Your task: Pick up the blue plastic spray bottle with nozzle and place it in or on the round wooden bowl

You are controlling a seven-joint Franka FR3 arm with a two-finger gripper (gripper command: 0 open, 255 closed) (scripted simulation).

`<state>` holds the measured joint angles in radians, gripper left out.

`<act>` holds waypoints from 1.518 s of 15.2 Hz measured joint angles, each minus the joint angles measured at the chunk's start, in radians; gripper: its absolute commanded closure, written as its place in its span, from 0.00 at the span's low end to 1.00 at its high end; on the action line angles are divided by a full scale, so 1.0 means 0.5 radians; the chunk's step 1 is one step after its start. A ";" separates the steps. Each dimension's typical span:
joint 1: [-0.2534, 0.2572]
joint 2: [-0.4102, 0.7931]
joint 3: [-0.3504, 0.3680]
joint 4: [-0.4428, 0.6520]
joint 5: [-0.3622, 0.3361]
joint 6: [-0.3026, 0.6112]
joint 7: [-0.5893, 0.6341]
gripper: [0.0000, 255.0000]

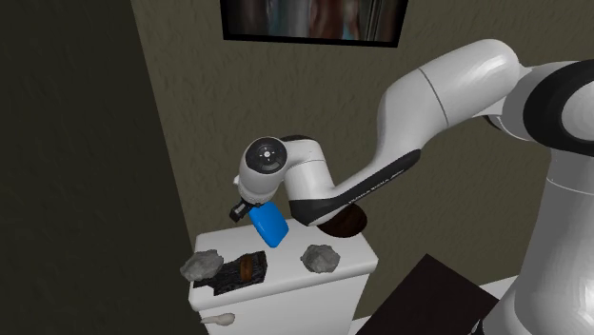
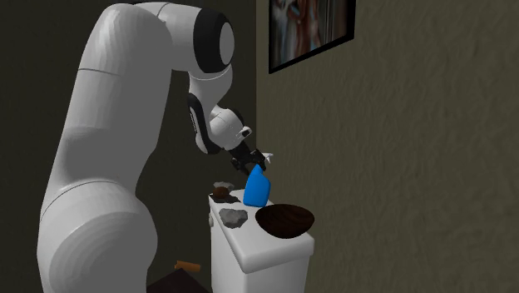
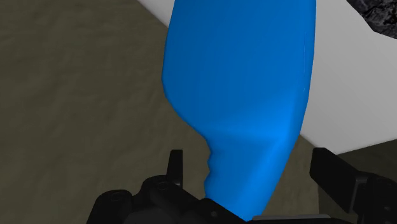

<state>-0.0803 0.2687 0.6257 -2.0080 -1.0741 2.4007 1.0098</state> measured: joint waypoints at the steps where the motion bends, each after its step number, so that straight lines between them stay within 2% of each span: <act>1: 0.000 0.001 -0.001 0.000 -0.002 0.001 0.001 0.00; 3: 0.000 0.002 -0.001 0.000 -0.003 0.001 0.001 0.00; 4: 0.000 0.002 -0.001 0.000 -0.003 0.001 0.001 1.00; 14: 0.000 0.000 -0.001 0.001 -0.003 0.002 0.001 1.00; 23: -0.047 -0.131 0.057 0.039 0.213 -0.063 -0.200 1.00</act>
<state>-0.1038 0.2030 0.6543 -1.9887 -0.9675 2.3694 0.9097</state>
